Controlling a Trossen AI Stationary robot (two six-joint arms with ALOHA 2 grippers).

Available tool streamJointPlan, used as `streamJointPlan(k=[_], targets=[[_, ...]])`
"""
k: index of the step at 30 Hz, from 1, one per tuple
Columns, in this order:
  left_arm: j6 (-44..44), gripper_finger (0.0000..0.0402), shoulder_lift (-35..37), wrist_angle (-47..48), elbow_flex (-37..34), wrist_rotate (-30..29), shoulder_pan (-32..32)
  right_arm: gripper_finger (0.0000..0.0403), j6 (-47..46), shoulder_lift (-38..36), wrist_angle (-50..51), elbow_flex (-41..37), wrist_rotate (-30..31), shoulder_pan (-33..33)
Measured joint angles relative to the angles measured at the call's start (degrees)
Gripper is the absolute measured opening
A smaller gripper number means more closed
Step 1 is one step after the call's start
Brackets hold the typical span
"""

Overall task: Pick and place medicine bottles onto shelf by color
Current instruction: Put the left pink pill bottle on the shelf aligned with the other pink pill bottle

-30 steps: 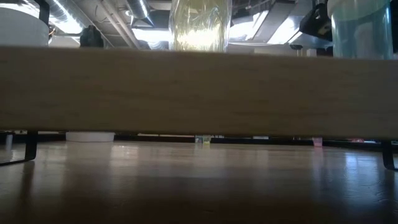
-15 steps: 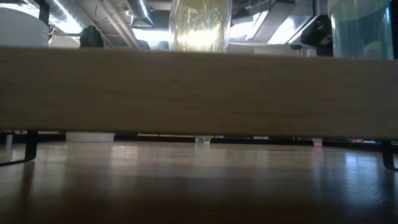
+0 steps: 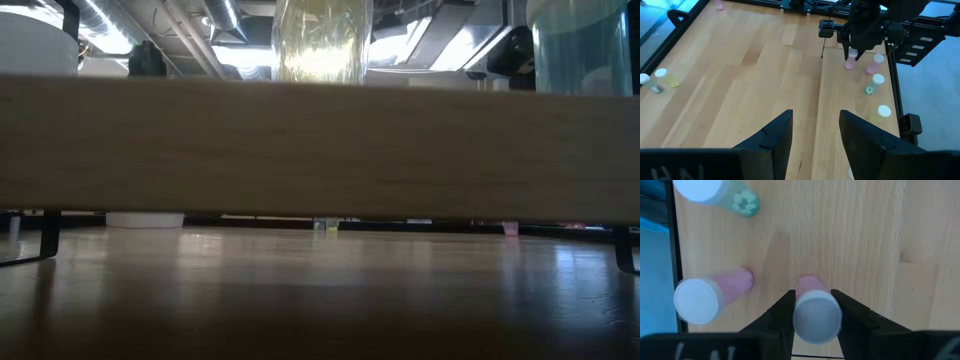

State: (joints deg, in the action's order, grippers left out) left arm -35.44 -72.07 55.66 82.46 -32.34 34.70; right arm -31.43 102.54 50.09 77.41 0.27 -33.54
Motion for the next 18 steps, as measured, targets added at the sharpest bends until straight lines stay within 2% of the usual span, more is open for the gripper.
streamJointPlan(k=[18], targets=[[0.0,0.0155,0.0,0.0,0.0,0.0,0.0,0.0115,-1.4,0.0,-0.1,0.0,-1.9,0.0]])
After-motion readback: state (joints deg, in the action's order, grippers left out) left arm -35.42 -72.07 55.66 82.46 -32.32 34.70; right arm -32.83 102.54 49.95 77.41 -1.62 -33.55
